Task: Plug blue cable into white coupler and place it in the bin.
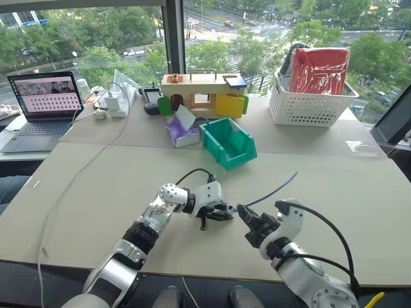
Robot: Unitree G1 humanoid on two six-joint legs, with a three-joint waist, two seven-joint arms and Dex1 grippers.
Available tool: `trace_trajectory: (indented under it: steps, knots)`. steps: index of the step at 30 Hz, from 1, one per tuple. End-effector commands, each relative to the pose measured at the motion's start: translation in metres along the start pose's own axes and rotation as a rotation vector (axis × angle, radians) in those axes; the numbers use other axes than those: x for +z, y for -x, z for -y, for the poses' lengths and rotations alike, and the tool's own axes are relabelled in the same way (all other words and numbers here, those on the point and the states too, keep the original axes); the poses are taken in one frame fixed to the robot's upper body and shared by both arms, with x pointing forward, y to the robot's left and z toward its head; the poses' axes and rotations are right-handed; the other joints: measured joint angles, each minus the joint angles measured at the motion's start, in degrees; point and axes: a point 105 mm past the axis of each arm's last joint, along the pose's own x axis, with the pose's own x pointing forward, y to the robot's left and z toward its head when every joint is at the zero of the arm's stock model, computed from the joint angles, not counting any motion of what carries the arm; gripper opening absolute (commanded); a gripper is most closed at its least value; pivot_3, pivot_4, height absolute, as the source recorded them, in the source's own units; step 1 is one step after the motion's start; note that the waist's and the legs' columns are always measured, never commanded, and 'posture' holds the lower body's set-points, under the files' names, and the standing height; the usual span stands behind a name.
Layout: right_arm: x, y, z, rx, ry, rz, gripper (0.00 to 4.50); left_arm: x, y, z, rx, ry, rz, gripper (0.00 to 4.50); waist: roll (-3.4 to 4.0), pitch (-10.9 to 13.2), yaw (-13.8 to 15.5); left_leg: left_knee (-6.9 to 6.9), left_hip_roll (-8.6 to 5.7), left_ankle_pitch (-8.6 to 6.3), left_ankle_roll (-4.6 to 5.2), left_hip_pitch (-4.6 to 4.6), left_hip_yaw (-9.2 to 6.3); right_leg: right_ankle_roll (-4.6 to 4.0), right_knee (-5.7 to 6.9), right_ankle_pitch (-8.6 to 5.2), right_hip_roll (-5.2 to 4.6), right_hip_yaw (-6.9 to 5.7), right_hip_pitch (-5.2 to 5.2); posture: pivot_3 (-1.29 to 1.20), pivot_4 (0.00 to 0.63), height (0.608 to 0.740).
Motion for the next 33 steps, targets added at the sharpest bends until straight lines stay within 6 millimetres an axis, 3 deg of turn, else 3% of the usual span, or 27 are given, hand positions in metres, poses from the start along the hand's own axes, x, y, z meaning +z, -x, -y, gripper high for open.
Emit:
trace_trajectory:
  steps: [1, 14, 21, 33]
  knots:
    - [0.016, 0.001, -0.006, 0.019, 0.025, 0.074, 0.00, -0.007, -0.007, 0.013, -0.046, 0.034, -0.057, 0.65, 0.00, 0.00, -0.05, 0.00, -0.01, 0.00, 0.00, 0.00, 0.00, 0.01, 0.00, 0.00, 0.00, 0.00, 0.00, 0.00, 0.150, 0.715]
    - [0.019, -0.004, 0.000, -0.005, 0.046, 0.072, 0.00, 0.000, -0.011, 0.022, -0.063, 0.065, -0.061, 0.65, 0.00, 0.00, -0.07, 0.00, -0.02, 0.00, 0.00, -0.04, -0.04, 0.02, -0.01, -0.01, -0.02, -0.03, -0.02, 0.00, 0.150, 0.715]
    - [0.013, -0.002, 0.004, -0.011, -0.001, 0.037, 0.00, 0.004, -0.016, 0.011, -0.020, 0.074, -0.045, 0.65, 0.00, 0.00, 0.27, 0.00, -0.07, 0.00, 0.00, -0.04, -0.05, 0.02, -0.01, -0.01, -0.05, -0.03, 0.00, 0.00, 0.150, 0.715]
    - [0.006, 0.003, 0.013, -0.040, -0.013, -0.017, 0.00, 0.002, -0.017, 0.009, -0.011, 0.087, -0.043, 0.65, -0.07, -0.09, 1.00, 0.01, -0.13, 0.02, 0.02, -0.03, -0.07, 0.08, -0.05, 0.01, -0.09, 0.00, 0.07, 0.00, 0.150, 0.715]
